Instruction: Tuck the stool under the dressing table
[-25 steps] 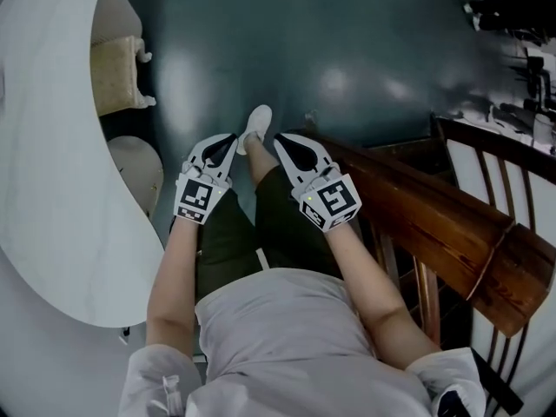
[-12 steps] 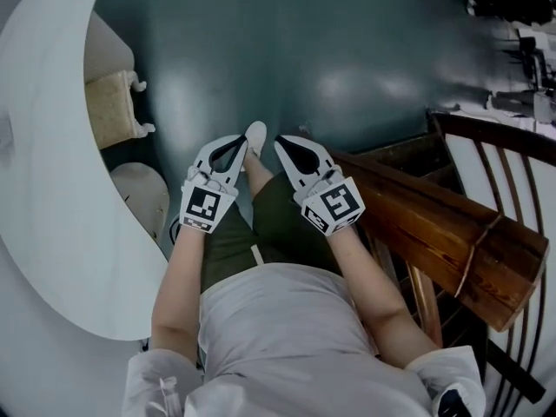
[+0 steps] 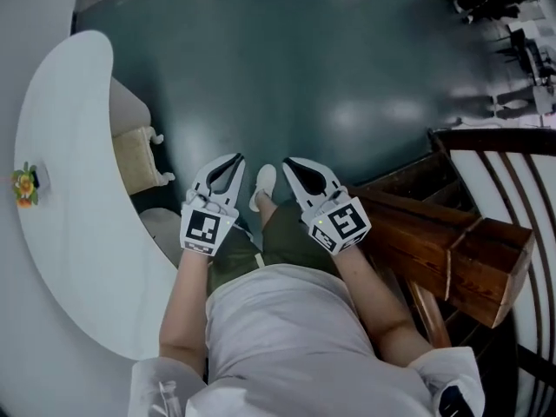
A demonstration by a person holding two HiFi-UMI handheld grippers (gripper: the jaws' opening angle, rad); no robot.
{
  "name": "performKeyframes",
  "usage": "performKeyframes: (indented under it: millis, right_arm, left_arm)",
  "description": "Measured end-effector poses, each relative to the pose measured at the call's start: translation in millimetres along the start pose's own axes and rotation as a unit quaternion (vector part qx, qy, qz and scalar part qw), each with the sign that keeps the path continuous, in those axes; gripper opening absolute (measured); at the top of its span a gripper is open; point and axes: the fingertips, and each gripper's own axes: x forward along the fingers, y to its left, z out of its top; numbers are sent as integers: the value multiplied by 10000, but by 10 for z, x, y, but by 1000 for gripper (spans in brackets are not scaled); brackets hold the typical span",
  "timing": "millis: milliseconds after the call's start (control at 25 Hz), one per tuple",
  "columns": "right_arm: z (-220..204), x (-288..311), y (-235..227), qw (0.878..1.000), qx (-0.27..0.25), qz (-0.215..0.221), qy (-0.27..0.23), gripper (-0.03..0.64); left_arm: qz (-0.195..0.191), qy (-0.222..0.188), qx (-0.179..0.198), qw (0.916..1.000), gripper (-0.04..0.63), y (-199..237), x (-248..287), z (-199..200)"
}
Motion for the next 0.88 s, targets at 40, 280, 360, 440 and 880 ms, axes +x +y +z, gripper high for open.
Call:
performKeyframes:
  millis: [40,280,360,440,880]
  right_arm:
    - [74,-14,-3,10000,3,-15,-31,6]
    - [552,-123,-70,9996,16,-41,-287,7]
    - [668,-159,-86,9995,26,-30,-326,6]
    - [766,-204,-89,9992,26,1,-387,7]
    - [1283,-357,-117,9970,-92,100,-764,6]
  left_arm:
    - [19,-15,-4,10000,3,21,-17,88]
    - [128,-175,6,9998,3,136,-86,643]
    - [182,-232,-61,9995,3,160,-113,792]
    - [227,-229,-38,9995,3,152,-134,919]
    - [192,-155,325,9992,3,26,-112,1421]
